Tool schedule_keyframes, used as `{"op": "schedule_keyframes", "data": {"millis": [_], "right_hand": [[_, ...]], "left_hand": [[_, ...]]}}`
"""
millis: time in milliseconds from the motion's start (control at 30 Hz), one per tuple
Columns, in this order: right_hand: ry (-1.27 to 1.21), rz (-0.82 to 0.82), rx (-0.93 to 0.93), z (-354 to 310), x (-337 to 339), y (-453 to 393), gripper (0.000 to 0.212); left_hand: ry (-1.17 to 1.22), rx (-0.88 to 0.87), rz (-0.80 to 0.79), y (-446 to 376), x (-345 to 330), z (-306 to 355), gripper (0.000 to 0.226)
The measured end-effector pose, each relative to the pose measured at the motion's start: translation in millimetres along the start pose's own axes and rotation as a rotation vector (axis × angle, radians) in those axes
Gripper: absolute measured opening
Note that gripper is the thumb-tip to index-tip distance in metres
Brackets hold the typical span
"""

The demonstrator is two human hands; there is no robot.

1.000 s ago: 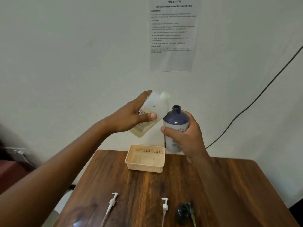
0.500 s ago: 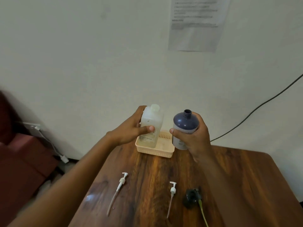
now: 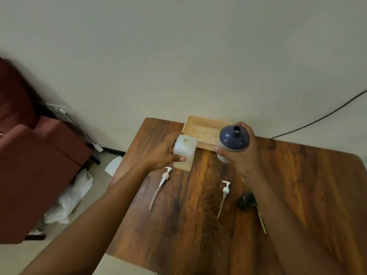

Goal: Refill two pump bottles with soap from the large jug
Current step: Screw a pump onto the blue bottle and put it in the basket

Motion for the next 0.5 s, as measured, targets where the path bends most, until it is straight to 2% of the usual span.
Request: {"op": "schedule_keyframes", "data": {"millis": [500], "right_hand": [[0.075, 0.033, -0.03, 41.4, -22.2, 4.7, 0.087]], "left_hand": [[0.169, 0.219, -0.012, 19.8, -59.5, -184.6, 0.068]]}}
Point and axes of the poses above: each hand's wrist, its own y-axis away from the middle knuckle, its own x-axis out of the back of the hand, z = x × y, the point moved 9 cm from there along -y, towards the middle knuckle, and after that the axes turned 6 degrees about -x, right-handed, at the moved point
